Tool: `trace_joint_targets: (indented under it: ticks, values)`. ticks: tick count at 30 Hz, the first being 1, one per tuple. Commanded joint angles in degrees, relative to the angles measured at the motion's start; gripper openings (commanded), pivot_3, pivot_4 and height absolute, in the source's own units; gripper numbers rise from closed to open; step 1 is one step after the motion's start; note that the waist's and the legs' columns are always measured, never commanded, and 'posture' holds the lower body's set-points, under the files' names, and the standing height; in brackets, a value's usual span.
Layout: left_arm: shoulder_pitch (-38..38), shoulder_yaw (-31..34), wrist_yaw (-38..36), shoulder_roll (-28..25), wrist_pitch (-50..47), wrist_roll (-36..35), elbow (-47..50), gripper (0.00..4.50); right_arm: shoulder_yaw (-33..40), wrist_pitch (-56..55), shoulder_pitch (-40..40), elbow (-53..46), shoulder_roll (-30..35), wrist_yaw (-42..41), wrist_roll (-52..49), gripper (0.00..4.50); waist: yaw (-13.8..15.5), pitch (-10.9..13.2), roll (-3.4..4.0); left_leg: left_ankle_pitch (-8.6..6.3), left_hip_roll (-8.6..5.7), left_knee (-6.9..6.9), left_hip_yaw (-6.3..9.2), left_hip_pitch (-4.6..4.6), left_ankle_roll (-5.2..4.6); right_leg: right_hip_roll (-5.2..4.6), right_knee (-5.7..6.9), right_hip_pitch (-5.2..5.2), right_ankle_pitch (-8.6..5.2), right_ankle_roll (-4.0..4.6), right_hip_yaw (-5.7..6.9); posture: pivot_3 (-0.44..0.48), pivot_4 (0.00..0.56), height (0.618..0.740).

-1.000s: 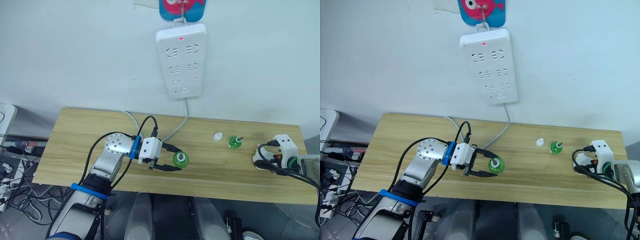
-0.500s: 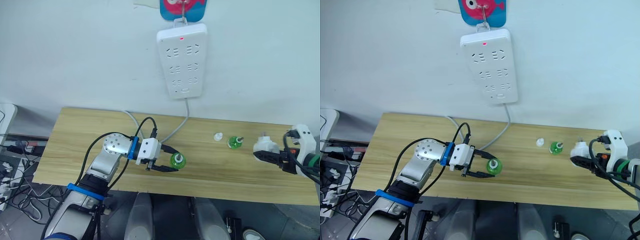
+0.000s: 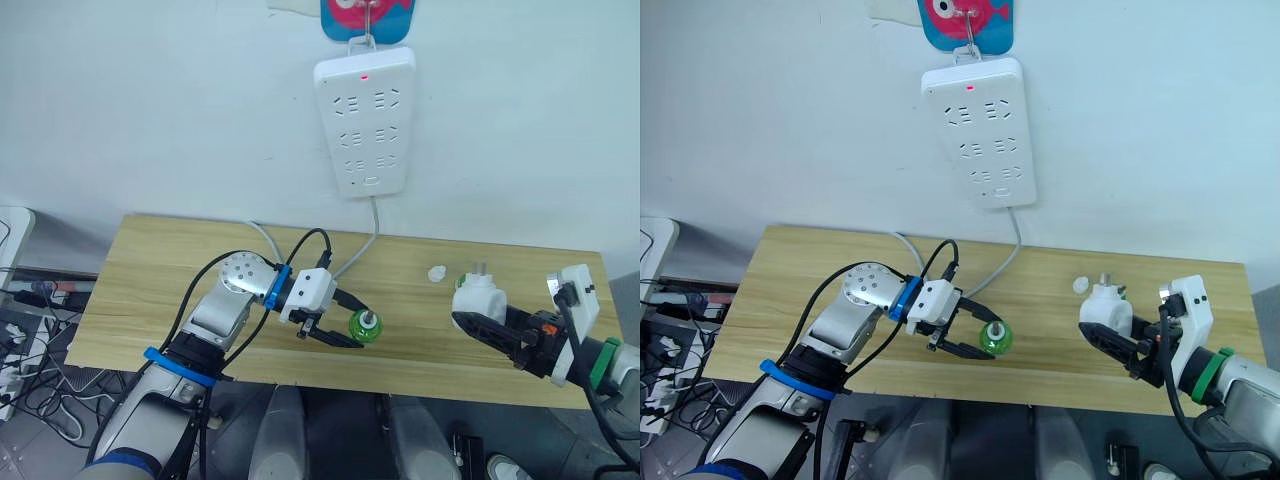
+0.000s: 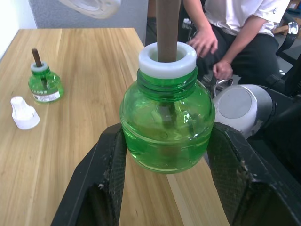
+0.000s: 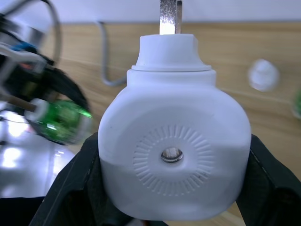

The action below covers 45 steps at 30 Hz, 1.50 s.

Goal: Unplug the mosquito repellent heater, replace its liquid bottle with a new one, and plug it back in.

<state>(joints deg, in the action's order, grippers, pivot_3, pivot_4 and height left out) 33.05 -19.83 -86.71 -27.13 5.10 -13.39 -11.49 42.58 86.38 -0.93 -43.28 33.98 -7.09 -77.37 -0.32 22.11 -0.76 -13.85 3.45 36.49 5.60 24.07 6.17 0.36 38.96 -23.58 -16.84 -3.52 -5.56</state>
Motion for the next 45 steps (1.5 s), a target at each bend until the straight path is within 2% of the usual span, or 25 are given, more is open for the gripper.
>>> trace_joint_targets:
  ticks: [1, 4, 7, 14, 19, 28, 31, 33, 37, 41, 42, 43, 44, 45]
  values:
    - [-0.72, 0.92, 0.44, 0.71, 1.53, -1.02, 0.71, 2.17, -0.82, -2.56, -2.43, 1.66, 4.29, 2.72, 1.02, 3.02, 0.0, -0.01, -0.01, 0.0, 0.0, 0.01, -0.01, 0.0, 0.0, 0.0, 0.0, 0.0, -0.01, -0.02, 0.0, 0.036, 0.353, 0.74]
    - [-1.24, 1.1, 1.44, 1.12, 3.15, -0.48, 0.43, 2.17, -5.05, -4.07, -4.84, 6.13, 9.15, 3.98, 10.5, 3.02, -0.04, -0.01, 0.0, 0.01, 0.01, 0.02, 0.0, 0.0, 0.01, 0.01, 0.0, 0.0, -0.09, -0.15, 0.0, 0.037, 0.356, 0.74]
    - [-1.71, 0.89, 2.31, 1.42, 3.72, -0.3, 0.58, 2.17, -11.4, -8.16, -6.15, 11.83, 12.9, 1.22, 18.35, 3.02, 0.0, -0.03, -0.03, 0.01, 0.0, 0.06, -0.03, 0.0, 0.01, 0.0, -0.01, 0.0, -0.14, -0.24, -0.02, 0.04, 0.359, 0.74]
    - [-2.46, 0.7, 2.87, 0.72, 3.2, -0.15, 2.09, 2.17, -25.29, -19.73, -1.35, 31.04, 16.73, -6.6, 34.73, 3.02, -0.11, -0.02, -0.03, 0.01, 0.0, 0.05, -0.11, -0.01, 0.0, 0.0, 0.0, -0.05, -0.15, -0.26, -0.1, 0.074, 0.382, 0.74]
    - [-2.92, 1.06, 3.19, -0.31, 3.21, 0.06, 2.47, 2.17, -27.71, -21.34, 3.24, 39.17, 16.27, -8.85, 40.05, 3.02, -0.01, -0.02, -0.03, 0.01, 0.01, 0.05, -0.13, -0.03, 0.0, 0.01, 0.04, -0.05, -0.13, -0.24, -0.13, 0.089, 0.384, 0.74]
    - [-3.37, 0.39, 4.1, -0.14, 3.14, 0.2, 3.58, 2.17, -26.69, -20.41, 6.2, 43.0, 13.03, -11.92, 42.18, 3.02, 0.15, -0.02, -0.03, 0.01, 0.01, 0.08, -0.1, -0.04, 0.0, 0.0, 0.04, 0.0, 0.02, 0.02, -0.1, 0.085, 0.381, 0.74]
    - [-2.75, 0.23, 4.24, 0.42, 3.67, 0.54, 2.61, 2.17, -26.21, -20.85, 6.38, 43.35, 12.9, -12.66, 43.19, 4.02, 0.14, -0.02, -0.03, 0.01, 0.0, 0.09, -0.1, -0.04, 0.0, 0.0, 0.03, 0.01, 0.02, 0.01, -0.1, 0.079, 0.386, 0.74]
    - [-2.47, 0.36, 4.42, 0.66, 3.78, 0.72, 2.1, 2.17, -24.21, -20.26, 5.59, 41.07, 13.41, -12.85, 43.01, 4.47, 0.16, -0.02, -0.03, 0.01, 0.0, 0.1, -0.1, -0.04, 0.0, 0.0, 0.03, 0.01, 0.02, 0.01, -0.1, 0.079, 0.386, 0.74]
    - [-2.73, 1.11, 5.53, 0.66, 3.81, 0.83, 1.66, 2.17, -12.51, -10.35, 1.37, 24.64, 13.14, -11.63, 37.0, 4.47, 0.24, -0.03, 0.01, 0.0, 0.0, 0.08, -0.08, -0.03, -0.01, 0.0, 0.04, 0.01, 0.03, 0.02, -0.1, 0.071, 0.375, 0.74]
    - [-3.3, 1.67, 7.26, 1.1, 3.4, 0.58, 1.77, 2.17, -2.67, -0.54, -1.74, 2.86, 9.19, -10.18, 30.79, 4.47, 0.17, -0.04, 0.01, 0.01, 0.01, 0.08, -0.01, -0.04, 0.0, 0.01, 0.06, 0.02, 0.03, 0.02, -0.04, 0.048, 0.378, 0.74]
    - [-3.42, 1.67, 7.68, 1.35, 3.73, 0.64, 1.71, 2.17, -1.78, -0.55, -2.2, -2.18, 6.88, -9.64, 29.32, 4.47, 0.18, -0.04, 0.0, 0.01, 0.03, 0.07, 0.05, -0.04, 0.0, 0.03, 0.06, 0.05, 0.02, 0.02, 0.0, 0.034, 0.376, 0.74]
    - [-3.62, 1.76, 8.5, 2.0, 3.52, 0.39, 2.04, 2.17, -0.99, -2.23, -2.79, -7.76, 1.46, -7.86, 25.2, 4.47, 0.15, -0.04, 0.0, 0.01, 0.05, 0.06, 0.1, -0.04, 0.0, 0.05, 0.05, 0.05, 0.02, 0.0, 0.04, 0.028, 0.373, 0.74]
    - [-3.73, 1.89, 9.68, 2.73, 2.79, 0.22, 2.44, 2.17, -1.22, -5.62, -3.73, -12.46, -3.78, -5.47, 20.99, 4.47, 0.13, -0.07, -0.05, 0.01, 0.08, 0.06, 0.09, -0.04, 0.0, 0.07, 0.05, 0.05, -0.02, -0.05, 0.04, 0.028, 0.373, 0.74]
    - [-3.73, 2.12, 10.86, 3.53, 2.22, 0.09, 2.71, 2.17, -3.14, -10.72, -5.25, -15.17, -6.29, -3.16, 16.57, 4.47, 0.11, -0.07, -0.05, 0.01, 0.09, 0.01, 0.11, -0.05, 0.01, 0.07, 0.02, 0.06, -0.03, -0.08, 0.06, 0.016, 0.367, 0.74]
